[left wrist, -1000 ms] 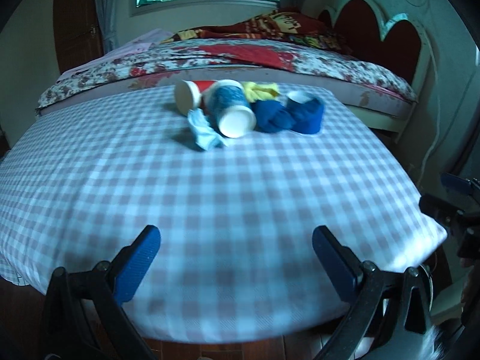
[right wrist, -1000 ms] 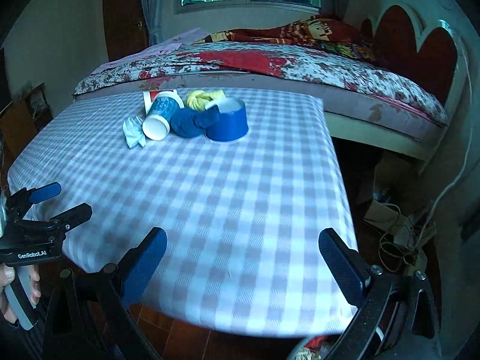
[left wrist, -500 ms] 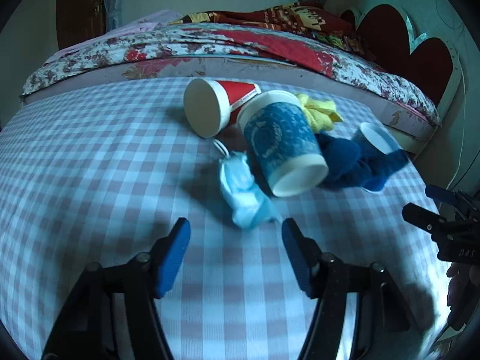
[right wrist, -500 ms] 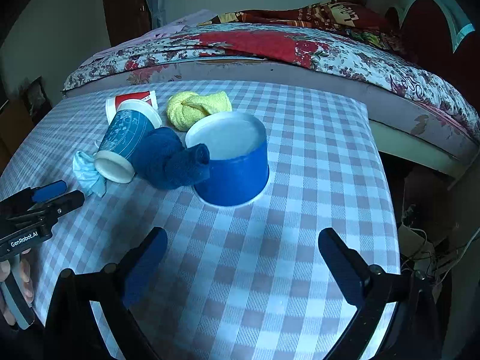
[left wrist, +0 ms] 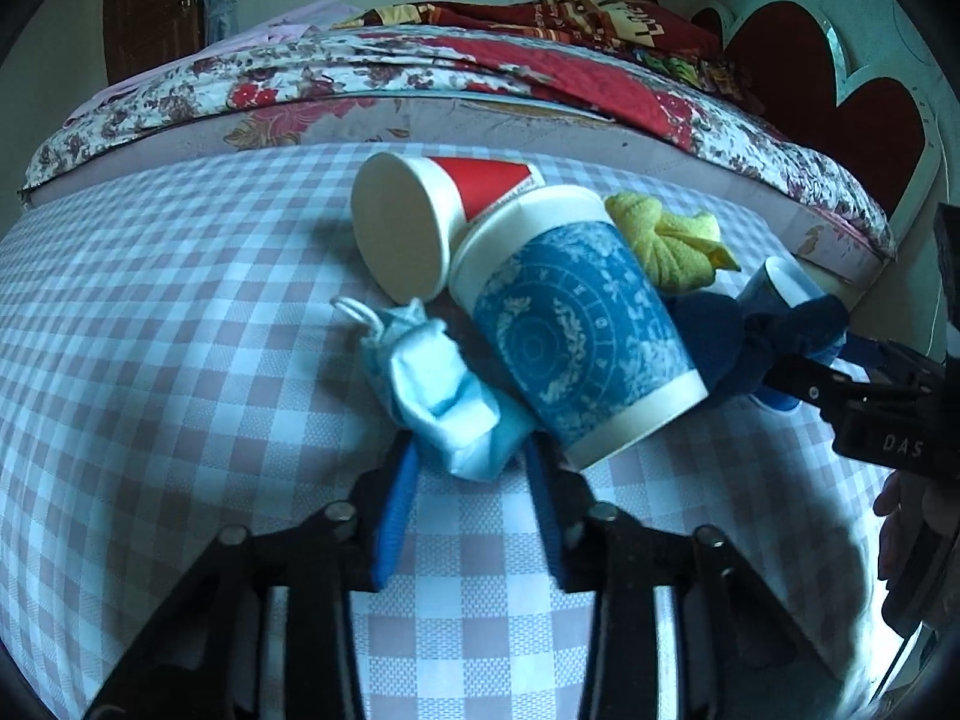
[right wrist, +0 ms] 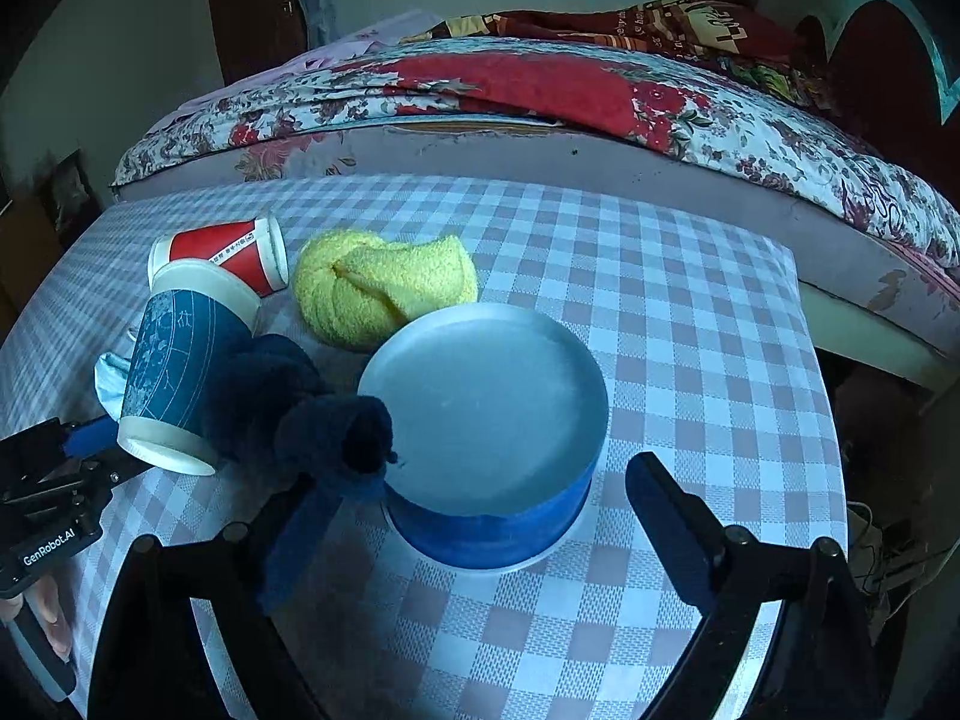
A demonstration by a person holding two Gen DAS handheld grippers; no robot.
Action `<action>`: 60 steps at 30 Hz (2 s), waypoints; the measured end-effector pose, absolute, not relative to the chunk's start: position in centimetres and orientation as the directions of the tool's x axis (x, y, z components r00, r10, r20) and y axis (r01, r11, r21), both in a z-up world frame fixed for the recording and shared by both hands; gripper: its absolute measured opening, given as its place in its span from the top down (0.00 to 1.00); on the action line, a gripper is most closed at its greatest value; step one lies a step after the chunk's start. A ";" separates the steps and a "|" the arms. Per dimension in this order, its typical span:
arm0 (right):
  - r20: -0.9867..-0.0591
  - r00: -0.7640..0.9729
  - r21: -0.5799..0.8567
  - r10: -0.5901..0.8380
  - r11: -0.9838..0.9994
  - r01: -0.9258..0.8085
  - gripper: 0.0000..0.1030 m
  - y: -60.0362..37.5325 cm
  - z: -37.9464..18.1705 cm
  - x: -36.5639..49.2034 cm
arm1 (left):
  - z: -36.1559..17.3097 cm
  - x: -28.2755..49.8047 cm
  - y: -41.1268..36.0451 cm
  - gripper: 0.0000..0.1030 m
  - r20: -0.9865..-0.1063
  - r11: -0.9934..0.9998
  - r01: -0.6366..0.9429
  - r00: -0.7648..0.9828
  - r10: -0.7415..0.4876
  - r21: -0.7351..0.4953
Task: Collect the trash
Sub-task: 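Grasp the light blue face mask with the left gripper while the right grasps the blue bowl, then carry the mask and bowl over the black bin and open both grippers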
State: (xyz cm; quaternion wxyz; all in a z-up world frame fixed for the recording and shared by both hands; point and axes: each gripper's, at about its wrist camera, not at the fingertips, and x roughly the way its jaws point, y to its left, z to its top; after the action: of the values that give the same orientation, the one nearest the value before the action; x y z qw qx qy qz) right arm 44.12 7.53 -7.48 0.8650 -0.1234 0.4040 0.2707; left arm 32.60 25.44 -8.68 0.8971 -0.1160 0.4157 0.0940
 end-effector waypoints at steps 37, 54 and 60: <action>-0.747 0.603 -0.078 0.280 0.864 -0.498 0.24 1.5 -6.7 39.9 | -7.6 26.5 22.8 0.96 -0.725 0.974 -0.201 0.686 0.065 -0.103; -0.660 0.688 -0.071 0.303 0.886 -0.459 0.23 -6.2 -1.6 26.5 | -5.0 19.5 14.2 0.96 -0.686 0.992 -0.084 0.728 -0.005 -0.096; -0.648 0.704 -0.077 0.291 0.894 -0.441 0.23 -8.3 -0.7 22.7 | -4.1 17.4 11.2 0.96 -0.673 0.994 -0.042 0.739 -0.034 -0.096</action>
State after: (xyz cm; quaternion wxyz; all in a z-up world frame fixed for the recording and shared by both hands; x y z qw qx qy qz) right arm 22.66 -8.29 -0.65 0.9161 -0.1137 0.3286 0.1998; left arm 17.36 11.20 -4.14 0.9309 -0.0526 0.3616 0.0021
